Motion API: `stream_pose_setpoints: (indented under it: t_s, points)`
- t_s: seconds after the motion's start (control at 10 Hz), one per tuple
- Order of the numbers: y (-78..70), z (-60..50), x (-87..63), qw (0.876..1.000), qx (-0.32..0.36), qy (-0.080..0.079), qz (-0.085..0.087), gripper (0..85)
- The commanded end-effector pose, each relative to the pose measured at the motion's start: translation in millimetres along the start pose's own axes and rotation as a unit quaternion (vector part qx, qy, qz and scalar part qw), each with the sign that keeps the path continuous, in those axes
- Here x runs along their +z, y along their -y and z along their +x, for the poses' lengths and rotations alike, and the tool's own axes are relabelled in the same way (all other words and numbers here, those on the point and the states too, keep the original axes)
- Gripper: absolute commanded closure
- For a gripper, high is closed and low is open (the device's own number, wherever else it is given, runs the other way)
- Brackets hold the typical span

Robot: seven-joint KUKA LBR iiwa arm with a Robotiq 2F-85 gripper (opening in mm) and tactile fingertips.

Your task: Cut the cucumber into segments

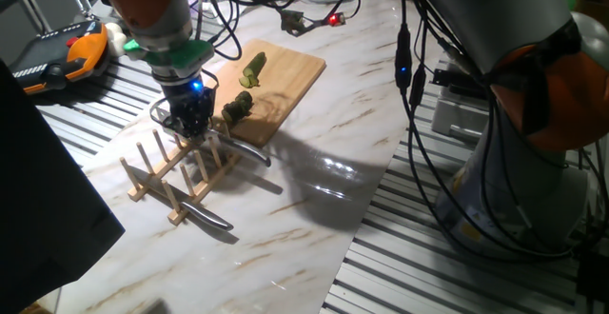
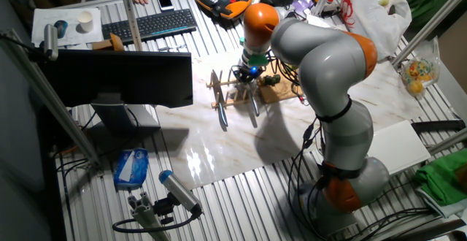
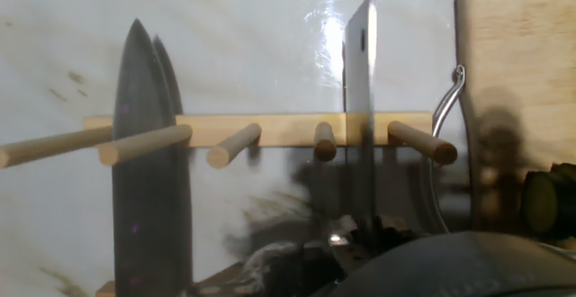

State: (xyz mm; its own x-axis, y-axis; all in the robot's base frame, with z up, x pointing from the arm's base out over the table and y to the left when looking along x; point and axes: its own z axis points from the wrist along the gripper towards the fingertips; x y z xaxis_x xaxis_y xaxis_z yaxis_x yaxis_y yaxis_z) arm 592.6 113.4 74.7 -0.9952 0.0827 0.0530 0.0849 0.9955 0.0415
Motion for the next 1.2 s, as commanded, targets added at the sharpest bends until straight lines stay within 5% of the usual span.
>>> stream_pose_setpoints:
  t_s: [0.0,0.6,1.1]
  points:
    - [-0.6,0.3,-1.1,1.000,0.002,0.001,0.000,47.3]
    - [3.5,5.7,-47.5,1.000,0.005,-0.014,-0.003,43.7]
    - [14.1,8.0,-58.9,1.000,-0.001,-0.016,-0.012,53.0]
